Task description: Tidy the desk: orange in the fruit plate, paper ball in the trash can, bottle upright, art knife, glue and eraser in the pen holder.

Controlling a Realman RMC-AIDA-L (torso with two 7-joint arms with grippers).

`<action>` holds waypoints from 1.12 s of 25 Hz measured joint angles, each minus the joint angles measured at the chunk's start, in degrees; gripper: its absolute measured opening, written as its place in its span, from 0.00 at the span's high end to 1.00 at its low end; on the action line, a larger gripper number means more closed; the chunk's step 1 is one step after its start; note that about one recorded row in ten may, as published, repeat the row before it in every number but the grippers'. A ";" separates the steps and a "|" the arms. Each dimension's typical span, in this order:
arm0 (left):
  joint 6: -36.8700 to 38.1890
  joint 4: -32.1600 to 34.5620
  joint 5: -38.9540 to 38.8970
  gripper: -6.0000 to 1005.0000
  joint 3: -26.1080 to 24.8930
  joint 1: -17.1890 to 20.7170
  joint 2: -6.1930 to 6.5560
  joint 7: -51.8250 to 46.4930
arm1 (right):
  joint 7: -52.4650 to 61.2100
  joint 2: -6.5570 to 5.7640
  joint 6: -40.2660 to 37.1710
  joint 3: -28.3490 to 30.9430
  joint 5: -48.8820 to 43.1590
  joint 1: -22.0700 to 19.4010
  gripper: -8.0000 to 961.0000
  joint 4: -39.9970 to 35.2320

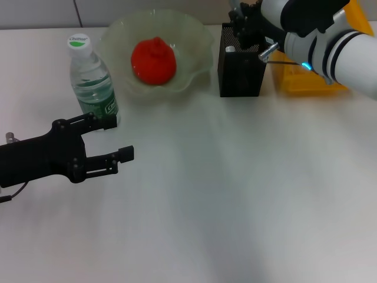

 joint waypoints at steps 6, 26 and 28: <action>0.00 0.00 -0.05 0.19 0.00 0.00 0.00 -0.01 | 0.36 -0.06 -2.59 0.67 0.20 1.12 0.73 0.65; 0.47 0.00 -1.02 0.19 -1.55 0.73 0.53 -1.41 | -18.47 -0.30 -55.24 34.28 21.44 1.85 0.38 -12.60; 0.35 -0.05 -1.03 0.19 -2.10 0.87 0.36 -1.27 | -25.25 -0.31 -59.27 37.30 26.01 1.55 0.38 -9.51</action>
